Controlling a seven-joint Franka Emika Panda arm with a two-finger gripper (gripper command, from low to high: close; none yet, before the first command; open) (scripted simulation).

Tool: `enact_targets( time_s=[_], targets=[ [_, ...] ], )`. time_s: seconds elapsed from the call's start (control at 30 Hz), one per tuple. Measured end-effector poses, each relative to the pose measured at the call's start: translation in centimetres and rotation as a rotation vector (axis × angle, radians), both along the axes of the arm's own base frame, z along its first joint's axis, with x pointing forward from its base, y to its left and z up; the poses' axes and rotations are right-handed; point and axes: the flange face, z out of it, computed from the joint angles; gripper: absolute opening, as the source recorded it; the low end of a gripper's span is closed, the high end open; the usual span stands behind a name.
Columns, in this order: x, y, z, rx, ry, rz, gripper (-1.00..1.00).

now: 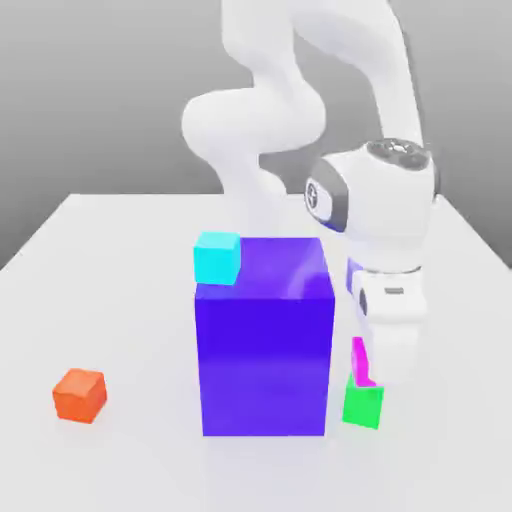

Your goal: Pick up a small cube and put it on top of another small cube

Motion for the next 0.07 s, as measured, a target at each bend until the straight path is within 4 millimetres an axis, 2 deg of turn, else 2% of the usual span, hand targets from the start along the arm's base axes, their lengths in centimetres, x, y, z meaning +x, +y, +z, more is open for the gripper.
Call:
enact_targets(
  time_s=[0.07],
  targets=[
    [0.00, 0.00, 0.00, 0.000, 0.000, 0.000, 1.00]
  ],
)
